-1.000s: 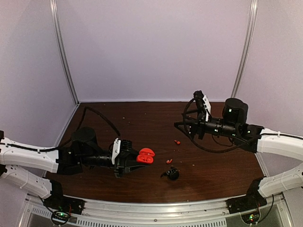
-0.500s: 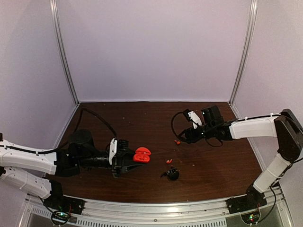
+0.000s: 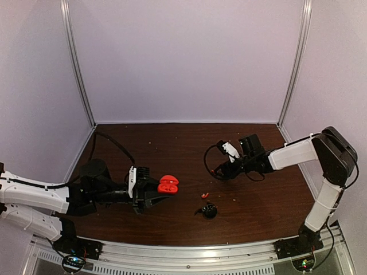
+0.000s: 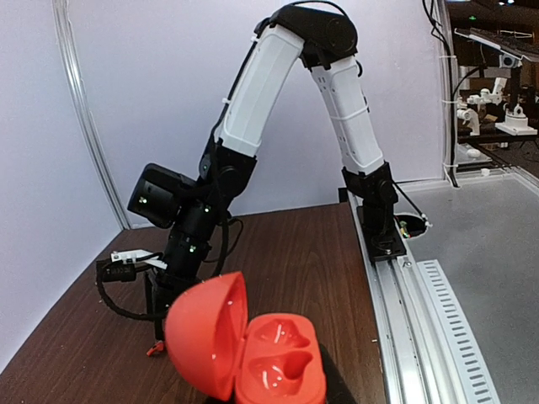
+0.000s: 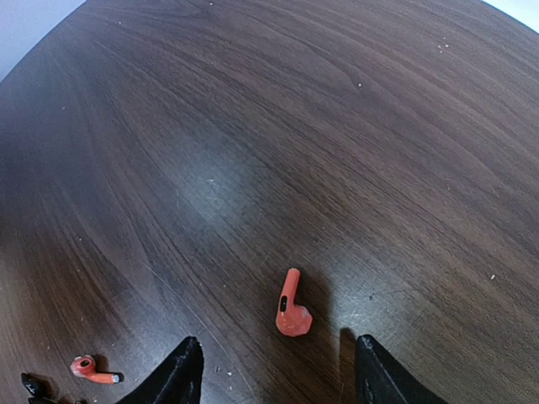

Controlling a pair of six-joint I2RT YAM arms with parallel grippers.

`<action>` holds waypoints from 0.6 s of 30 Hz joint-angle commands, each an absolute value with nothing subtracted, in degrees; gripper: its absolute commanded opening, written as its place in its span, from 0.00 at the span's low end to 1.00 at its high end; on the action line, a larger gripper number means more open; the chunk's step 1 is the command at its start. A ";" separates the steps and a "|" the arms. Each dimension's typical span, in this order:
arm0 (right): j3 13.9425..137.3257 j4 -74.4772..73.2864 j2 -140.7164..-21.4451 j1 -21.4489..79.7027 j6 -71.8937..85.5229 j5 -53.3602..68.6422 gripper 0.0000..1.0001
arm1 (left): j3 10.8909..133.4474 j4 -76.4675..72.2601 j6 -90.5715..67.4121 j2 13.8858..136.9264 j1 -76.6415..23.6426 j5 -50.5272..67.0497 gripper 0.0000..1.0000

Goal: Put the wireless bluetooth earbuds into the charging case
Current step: Pick up the left earbud from the center of the board.

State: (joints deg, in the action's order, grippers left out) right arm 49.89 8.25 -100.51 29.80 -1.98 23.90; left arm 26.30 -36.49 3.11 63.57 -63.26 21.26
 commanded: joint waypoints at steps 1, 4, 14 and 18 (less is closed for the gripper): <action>49.56 12.71 -102.39 29.44 -3.70 25.91 0.61 | 25.95 -41.67 2.37 63.37 -62.83 21.22 0.04; 49.61 13.18 -103.83 29.36 -4.12 25.69 0.60 | 25.84 -42.09 2.43 63.20 -62.75 21.01 0.04; 50.48 12.97 -106.04 29.31 -4.91 24.27 0.51 | 24.91 -43.08 2.66 63.05 -62.70 20.27 0.04; 50.54 12.71 -106.17 29.43 -5.00 23.85 0.48 | 24.53 -43.23 2.97 62.31 -62.67 19.60 0.03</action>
State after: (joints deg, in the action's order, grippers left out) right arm 49.89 11.84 -105.41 29.74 -4.58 24.69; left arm 25.47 -39.44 3.05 63.55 -63.05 20.64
